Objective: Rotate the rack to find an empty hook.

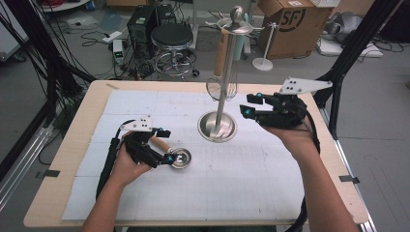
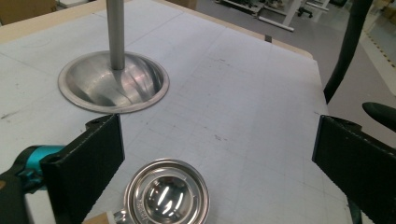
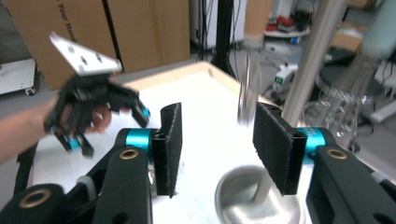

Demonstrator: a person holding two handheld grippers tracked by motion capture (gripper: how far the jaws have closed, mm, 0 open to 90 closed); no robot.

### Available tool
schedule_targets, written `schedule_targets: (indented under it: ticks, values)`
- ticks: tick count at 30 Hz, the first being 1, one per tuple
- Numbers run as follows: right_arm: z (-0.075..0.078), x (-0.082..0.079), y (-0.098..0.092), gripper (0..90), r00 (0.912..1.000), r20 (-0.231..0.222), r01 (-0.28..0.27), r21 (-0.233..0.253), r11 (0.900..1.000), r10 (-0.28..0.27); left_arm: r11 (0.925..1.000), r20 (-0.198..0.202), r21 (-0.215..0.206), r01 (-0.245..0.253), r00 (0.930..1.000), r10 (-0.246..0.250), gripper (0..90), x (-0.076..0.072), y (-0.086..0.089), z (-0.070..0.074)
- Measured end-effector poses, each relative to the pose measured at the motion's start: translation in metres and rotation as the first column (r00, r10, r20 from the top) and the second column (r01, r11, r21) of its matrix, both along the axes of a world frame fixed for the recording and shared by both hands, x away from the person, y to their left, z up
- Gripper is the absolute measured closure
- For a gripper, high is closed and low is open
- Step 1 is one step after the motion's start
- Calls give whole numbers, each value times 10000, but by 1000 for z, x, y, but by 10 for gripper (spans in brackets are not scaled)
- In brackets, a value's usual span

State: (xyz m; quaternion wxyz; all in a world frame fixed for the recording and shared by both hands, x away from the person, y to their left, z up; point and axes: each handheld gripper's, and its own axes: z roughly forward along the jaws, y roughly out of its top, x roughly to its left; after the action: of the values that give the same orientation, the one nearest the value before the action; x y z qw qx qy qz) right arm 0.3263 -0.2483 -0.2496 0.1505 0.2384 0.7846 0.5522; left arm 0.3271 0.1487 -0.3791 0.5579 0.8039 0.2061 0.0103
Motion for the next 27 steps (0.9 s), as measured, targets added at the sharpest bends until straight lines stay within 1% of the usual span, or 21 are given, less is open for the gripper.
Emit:
schedule_targets:
  ticks: [2,3,4,5,7,9,13,14,17,18,19,20,21,22,23,24,25,26,27]
  values:
    - [-13,-1,-4,487,9997,-241,-8,-4,10000,8,10000,-25,11,67,10000,-67,28,-1,-1,1]
    - [-19,-2,-5,477,9991,-412,-45,-21,10000,44,10000,-81,52,75,9999,-75,29,-1,-1,1]
    - [-25,-3,-6,468,9982,-589,-83,-16,10000,82,10000,-129,7,82,9999,-82,29,-2,-1,1]
    - [-30,-3,-8,460,9978,-659,-100,-7,10000,99,9999,-237,-6,125,9996,-125,29,-2,-1,1]
    - [-41,-4,-9,450,9962,-855,-153,7,9999,153,9999,-263,36,125,9996,-124,29,-2,-1,2]
    - [-52,-6,-11,435,9939,-1074,-252,25,9997,253,9999,-400,39,138,9991,-136,29,-1,-1,2]
    - [-71,-9,-11,412,9883,-1490,-352,-182,9992,321,9995,-369,223,228,9991,-220,29,-1,-1,5]
    - [-75,-10,-11,409,9856,-1649,-398,-177,9991,364,9997,-373,163,159,9992,-153,28,-1,-2,5]
    - [-88,-15,-11,401,9854,-1645,-455,-63,9989,438,9997,-308,143,177,9994,-173,29,-1,-1,5]
    - [-92,-17,-10,391,9841,-1726,-442,-120,9990,415,9997,-277,161,158,9995,-154,29,0,-1,5]
    - [-96,-18,-10,391,9852,-1666,-425,-161,9990,392,9997,-264,181,133,9996,-128,28,-1,-1,5]
    - [-101,-20,-9,389,9850,-1681,-417,-84,9991,397,9997,-245,194,116,9996,-111,28,-1,-2,4]
    - [-105,-20,-9,379,9832,-1788,-379,-45,9993,365,9996,-182,223,161,9997,-157,29,-1,-2,5]
    - [-108,-21,-7,363,9802,-1952,-373,-197,9991,327,9997,-185,198,132,9997,-128,29,-1,-2,4]
    - [-112,-21,-7,363,9819,-1875,-329,-380,9987,252,9997,-147,215,153,9998,-150,29,-1,-2,4]
    - [-115,-22,-6,363,9833,-1810,-256,-339,9991,191,9997,-128,221,143,9998,-141,29,-2,-3,4]
    - [-118,-23,-6,363,9815,-1904,-248,-261,9994,194,9995,-82,249,182,9998,-180,29,-1,-3,4]
    - [-121,-23,-6,362,9810,-1932,-229,-289,9993,169,9995,-106,250,198,9998,-195,29,-1,-3,4]
    - [-123,-24,-6,361,9824,-1864,-152,-388,9991,77,9995,-114,251,188,9998,-185,29,-1,-3,3]
